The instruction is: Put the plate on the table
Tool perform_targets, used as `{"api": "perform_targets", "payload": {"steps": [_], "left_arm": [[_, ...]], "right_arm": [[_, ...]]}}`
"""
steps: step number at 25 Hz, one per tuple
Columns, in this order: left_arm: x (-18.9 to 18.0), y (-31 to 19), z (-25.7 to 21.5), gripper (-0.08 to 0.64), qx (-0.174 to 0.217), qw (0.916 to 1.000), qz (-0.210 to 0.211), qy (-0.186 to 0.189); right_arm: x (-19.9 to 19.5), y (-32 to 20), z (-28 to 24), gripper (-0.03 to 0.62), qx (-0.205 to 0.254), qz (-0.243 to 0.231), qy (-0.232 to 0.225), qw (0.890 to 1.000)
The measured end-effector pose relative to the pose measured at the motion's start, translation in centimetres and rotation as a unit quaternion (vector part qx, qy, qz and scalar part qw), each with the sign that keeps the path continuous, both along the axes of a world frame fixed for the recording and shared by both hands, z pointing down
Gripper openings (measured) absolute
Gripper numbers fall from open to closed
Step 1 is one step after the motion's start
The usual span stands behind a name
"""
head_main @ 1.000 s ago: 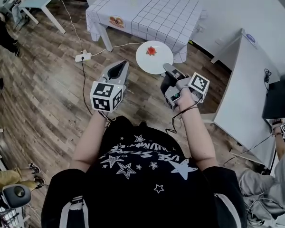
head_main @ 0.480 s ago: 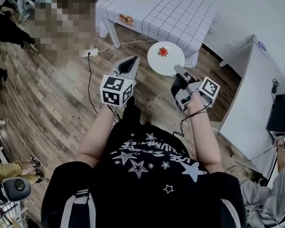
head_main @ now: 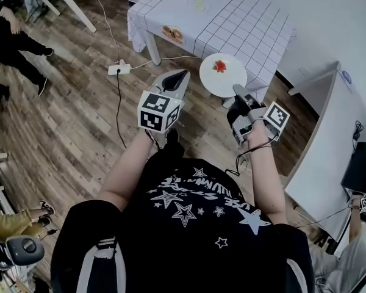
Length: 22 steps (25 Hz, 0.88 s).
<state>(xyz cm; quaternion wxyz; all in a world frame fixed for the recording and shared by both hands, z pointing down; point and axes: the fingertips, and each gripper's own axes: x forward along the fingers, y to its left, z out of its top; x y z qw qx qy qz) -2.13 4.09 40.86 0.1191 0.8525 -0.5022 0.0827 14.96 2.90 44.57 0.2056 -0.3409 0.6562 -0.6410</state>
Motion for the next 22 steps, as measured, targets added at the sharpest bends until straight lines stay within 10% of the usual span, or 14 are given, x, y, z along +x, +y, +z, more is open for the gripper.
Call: {"api": "perform_targets", "payload": {"steps": [22], "left_arm": [[-9.1,-13.8,2.0,0.009,-0.014,0.9997,0.018,0.007]], "right_arm": [[-9.2,-14.4,1.4,0.026,-0.011,0.060,-0.018,0.998]]}}
